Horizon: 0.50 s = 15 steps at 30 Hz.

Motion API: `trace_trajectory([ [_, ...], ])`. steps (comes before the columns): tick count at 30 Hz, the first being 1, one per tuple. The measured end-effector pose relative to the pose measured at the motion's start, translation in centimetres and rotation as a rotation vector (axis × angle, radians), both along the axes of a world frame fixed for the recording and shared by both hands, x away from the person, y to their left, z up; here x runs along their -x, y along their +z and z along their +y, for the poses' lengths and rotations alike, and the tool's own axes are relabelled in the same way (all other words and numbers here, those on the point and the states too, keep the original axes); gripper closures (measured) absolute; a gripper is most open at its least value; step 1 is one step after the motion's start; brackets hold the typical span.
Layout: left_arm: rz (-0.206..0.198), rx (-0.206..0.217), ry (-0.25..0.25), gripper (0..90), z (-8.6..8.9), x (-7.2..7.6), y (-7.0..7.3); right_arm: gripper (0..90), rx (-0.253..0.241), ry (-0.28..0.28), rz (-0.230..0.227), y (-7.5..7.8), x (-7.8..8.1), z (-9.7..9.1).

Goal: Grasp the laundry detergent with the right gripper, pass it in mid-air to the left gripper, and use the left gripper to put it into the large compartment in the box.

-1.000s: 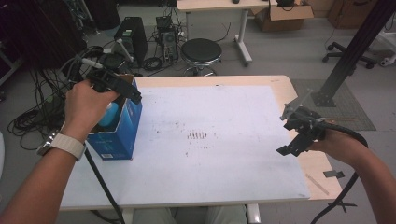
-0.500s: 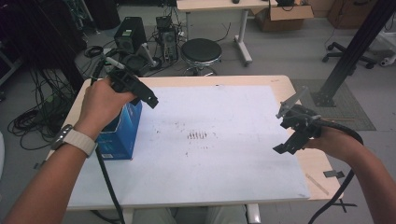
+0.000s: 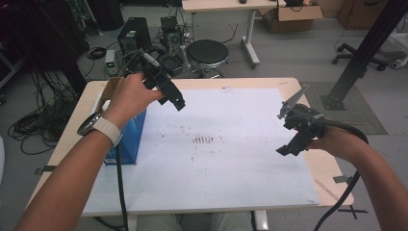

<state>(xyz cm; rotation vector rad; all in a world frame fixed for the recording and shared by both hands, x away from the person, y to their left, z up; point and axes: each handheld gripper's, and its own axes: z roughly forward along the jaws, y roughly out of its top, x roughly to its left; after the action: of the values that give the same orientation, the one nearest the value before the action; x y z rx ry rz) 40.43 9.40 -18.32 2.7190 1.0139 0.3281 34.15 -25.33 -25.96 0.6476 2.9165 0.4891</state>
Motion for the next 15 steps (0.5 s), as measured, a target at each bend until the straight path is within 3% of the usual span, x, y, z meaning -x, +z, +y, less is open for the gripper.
trace_trajectory([
  [4,0.007,-0.006,-0.031,8.1,-0.9,-0.3,-0.1,8.4,0.003,0.001,0.003,0.2,0.0,0.2],
  [15,0.030,-0.007,-0.198,7.6,-4.0,-0.8,-0.1,8.3,0.017,0.001,0.011,0.2,0.5,0.5],
])
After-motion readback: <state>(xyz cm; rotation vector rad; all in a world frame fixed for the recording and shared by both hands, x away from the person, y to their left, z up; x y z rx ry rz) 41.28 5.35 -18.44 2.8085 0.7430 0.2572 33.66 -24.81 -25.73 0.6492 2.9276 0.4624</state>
